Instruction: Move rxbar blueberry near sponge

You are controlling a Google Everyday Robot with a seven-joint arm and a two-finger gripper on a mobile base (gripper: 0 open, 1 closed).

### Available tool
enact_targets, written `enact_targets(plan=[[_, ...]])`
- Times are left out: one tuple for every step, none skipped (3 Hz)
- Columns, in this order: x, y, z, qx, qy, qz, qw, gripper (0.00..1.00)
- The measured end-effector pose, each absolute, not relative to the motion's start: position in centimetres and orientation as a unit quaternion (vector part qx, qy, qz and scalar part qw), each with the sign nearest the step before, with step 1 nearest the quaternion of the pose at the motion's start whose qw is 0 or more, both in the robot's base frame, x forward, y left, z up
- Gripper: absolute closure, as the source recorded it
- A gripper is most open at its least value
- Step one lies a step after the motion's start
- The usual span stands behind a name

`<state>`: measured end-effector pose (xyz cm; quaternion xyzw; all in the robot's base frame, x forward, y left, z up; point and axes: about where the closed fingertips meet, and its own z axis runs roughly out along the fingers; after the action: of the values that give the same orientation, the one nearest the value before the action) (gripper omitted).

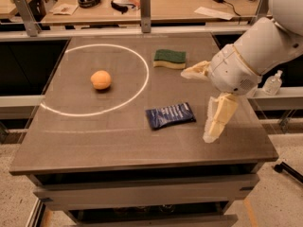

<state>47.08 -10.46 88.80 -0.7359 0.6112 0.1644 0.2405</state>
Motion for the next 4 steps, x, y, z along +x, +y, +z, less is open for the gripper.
enact_targets(plan=[[47.9,-9.1,87.8,-0.746,0.586,0.19,0.255,0.0],[49.0,-8.2,86.7,-0.748,0.564,0.213,0.277,0.0],[50.5,-7.9,85.3,-0.746,0.557,0.229,0.285,0.0],[51.0,-8.3,84.2,-0.738,0.573,0.228,0.274,0.0]])
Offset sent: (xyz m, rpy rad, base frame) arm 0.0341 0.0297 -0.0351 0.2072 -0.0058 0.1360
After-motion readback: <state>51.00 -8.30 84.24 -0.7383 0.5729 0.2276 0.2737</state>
